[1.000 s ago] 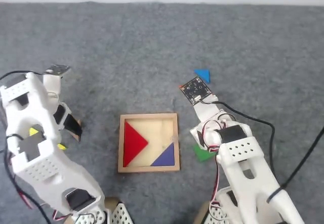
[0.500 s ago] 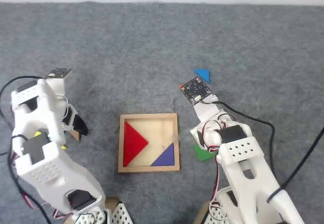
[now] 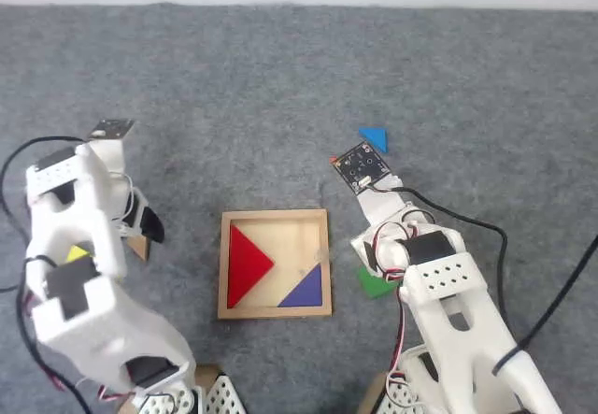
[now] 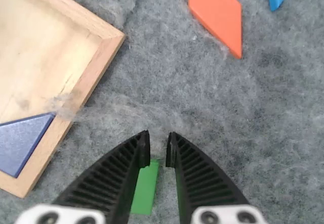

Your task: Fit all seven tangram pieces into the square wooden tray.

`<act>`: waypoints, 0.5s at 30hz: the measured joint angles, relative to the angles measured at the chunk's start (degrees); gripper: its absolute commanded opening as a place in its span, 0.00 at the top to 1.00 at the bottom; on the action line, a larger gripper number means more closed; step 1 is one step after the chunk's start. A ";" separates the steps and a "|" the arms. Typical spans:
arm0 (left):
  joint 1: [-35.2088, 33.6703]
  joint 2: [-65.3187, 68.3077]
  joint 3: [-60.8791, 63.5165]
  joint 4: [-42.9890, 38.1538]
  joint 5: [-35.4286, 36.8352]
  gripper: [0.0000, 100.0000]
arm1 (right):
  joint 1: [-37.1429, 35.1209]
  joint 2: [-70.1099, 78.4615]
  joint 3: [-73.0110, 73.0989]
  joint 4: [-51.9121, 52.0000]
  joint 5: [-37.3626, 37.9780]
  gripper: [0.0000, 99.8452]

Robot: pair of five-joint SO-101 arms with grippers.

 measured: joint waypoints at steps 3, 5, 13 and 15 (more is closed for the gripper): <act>2.02 -2.55 3.52 -2.29 -0.26 0.78 | 0.00 0.00 0.00 0.00 0.00 0.92; 2.37 -2.99 5.45 -4.84 -0.35 0.78 | 0.00 0.00 0.00 0.00 0.00 0.92; 2.29 -3.96 6.68 -6.77 -0.35 0.78 | 0.00 0.00 0.00 0.00 0.00 0.92; 2.29 -3.96 6.68 -6.51 -0.88 0.78 | 0.00 0.00 0.00 0.00 0.00 0.92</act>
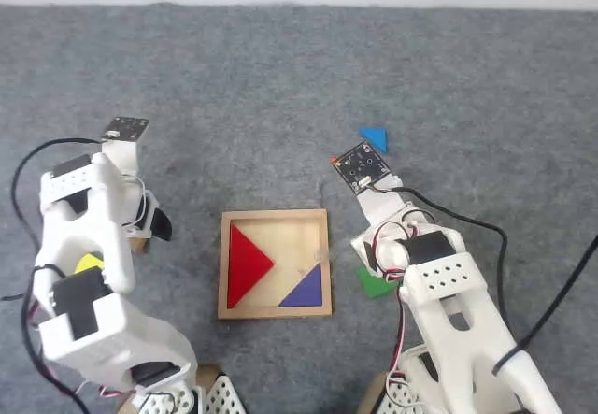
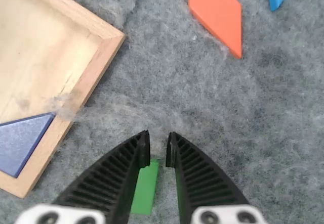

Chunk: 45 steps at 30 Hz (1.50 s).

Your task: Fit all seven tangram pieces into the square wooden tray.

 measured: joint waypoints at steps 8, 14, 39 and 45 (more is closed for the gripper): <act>-1.76 0.00 0.09 1.23 -3.69 0.78 | 0.00 0.00 0.00 0.00 0.00 0.92; -5.80 0.00 0.09 1.41 -6.95 0.77 | 0.00 0.00 0.00 0.00 0.00 0.92; -5.01 0.00 0.09 2.37 -7.12 0.82 | 0.00 0.00 0.00 0.00 0.00 0.92; -5.01 0.00 0.09 2.81 -7.12 0.83 | 0.00 0.00 0.00 0.00 0.00 0.92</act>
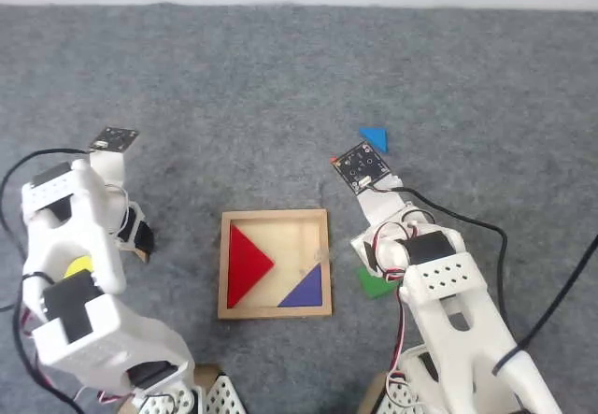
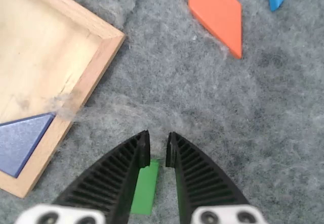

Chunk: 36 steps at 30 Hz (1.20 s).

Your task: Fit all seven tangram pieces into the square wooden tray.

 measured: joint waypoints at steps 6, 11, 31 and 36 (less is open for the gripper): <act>0.00 0.00 0.00 0.00 0.00 0.86 | 0.00 0.00 0.00 0.00 0.00 0.92; 0.00 0.00 0.00 0.00 0.00 0.86 | 0.00 0.00 0.00 0.00 0.00 0.92; 0.00 0.00 0.00 0.09 0.00 0.90 | 0.00 0.00 0.00 0.00 0.00 0.92; 0.00 0.00 0.00 0.09 0.00 0.91 | 0.00 0.00 0.00 0.00 0.00 0.92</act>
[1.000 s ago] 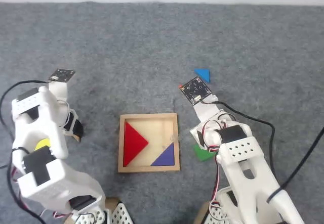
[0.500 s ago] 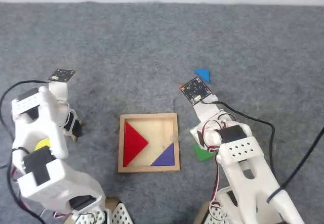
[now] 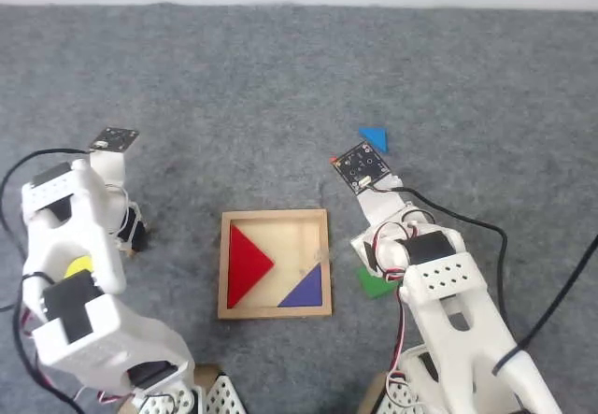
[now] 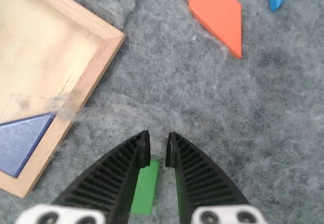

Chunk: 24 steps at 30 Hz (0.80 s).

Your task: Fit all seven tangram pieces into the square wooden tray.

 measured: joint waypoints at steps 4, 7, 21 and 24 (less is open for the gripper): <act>0.00 0.00 0.00 0.00 0.00 0.84 | 0.00 0.00 0.00 0.00 0.00 0.92; 0.00 0.00 0.00 0.00 -0.35 0.75 | 0.00 0.00 0.00 0.00 0.00 0.92; 0.00 0.35 -6.95 1.67 -5.45 0.74 | 0.00 0.00 0.00 0.00 0.00 0.92; 0.00 3.96 -7.30 0.53 -5.45 0.74 | 0.00 0.00 0.00 0.00 0.00 0.92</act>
